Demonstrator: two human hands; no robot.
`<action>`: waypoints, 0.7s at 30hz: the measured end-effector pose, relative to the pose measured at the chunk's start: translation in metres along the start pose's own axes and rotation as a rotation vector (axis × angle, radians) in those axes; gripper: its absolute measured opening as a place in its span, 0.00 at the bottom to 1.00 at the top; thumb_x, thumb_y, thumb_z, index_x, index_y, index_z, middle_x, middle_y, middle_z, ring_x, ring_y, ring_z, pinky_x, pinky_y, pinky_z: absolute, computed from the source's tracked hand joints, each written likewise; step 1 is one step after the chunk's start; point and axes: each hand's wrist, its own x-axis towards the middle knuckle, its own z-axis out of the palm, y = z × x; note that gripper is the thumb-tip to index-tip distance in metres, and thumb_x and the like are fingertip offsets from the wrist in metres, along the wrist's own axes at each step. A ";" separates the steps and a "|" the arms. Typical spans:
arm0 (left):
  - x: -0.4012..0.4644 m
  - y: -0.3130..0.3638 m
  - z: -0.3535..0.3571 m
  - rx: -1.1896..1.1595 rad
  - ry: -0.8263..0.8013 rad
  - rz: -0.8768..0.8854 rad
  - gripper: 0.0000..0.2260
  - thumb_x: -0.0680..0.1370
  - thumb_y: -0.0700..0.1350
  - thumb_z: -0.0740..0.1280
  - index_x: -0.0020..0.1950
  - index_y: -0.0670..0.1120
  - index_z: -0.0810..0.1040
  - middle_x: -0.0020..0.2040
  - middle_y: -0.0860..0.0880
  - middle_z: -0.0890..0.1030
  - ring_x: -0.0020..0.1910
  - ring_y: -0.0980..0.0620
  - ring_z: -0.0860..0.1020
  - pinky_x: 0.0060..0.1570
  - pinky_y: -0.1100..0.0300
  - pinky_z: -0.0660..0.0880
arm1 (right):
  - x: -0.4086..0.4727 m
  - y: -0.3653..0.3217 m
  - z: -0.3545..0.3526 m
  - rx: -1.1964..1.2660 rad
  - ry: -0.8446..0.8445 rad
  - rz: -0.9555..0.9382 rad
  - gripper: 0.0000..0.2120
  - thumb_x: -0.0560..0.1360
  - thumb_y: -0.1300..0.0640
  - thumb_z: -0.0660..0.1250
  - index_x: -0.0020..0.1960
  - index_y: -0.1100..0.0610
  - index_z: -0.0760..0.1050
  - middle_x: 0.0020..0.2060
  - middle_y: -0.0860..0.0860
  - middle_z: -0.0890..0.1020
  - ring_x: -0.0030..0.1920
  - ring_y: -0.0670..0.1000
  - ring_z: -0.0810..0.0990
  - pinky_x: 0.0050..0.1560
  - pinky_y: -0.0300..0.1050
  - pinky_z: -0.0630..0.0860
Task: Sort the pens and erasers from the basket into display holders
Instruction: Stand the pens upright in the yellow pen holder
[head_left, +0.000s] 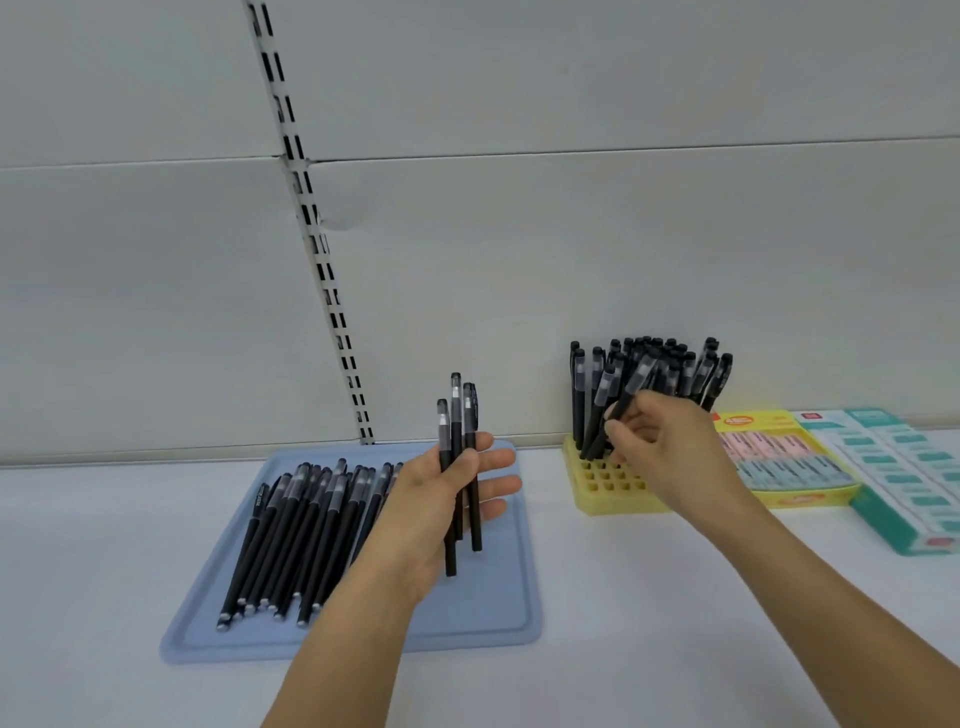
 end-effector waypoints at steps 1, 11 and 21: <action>0.000 0.000 0.000 -0.042 -0.020 -0.009 0.10 0.84 0.41 0.57 0.59 0.43 0.77 0.52 0.47 0.85 0.50 0.46 0.84 0.53 0.51 0.78 | 0.001 0.001 0.003 -0.019 -0.013 -0.001 0.07 0.75 0.59 0.68 0.39 0.52 0.75 0.35 0.48 0.82 0.37 0.49 0.83 0.44 0.51 0.81; -0.004 -0.007 0.007 -0.113 -0.097 0.004 0.10 0.83 0.40 0.58 0.60 0.41 0.77 0.54 0.44 0.85 0.52 0.45 0.83 0.55 0.51 0.78 | 0.007 0.006 0.020 -0.355 -0.085 0.026 0.08 0.77 0.50 0.67 0.40 0.51 0.77 0.34 0.45 0.80 0.38 0.49 0.79 0.34 0.42 0.72; -0.008 -0.006 0.032 0.001 -0.341 0.016 0.12 0.84 0.41 0.57 0.63 0.41 0.76 0.56 0.44 0.84 0.56 0.44 0.82 0.53 0.52 0.79 | -0.027 -0.045 0.004 0.353 -0.247 -0.086 0.09 0.76 0.52 0.69 0.38 0.53 0.81 0.31 0.48 0.80 0.33 0.44 0.75 0.36 0.39 0.73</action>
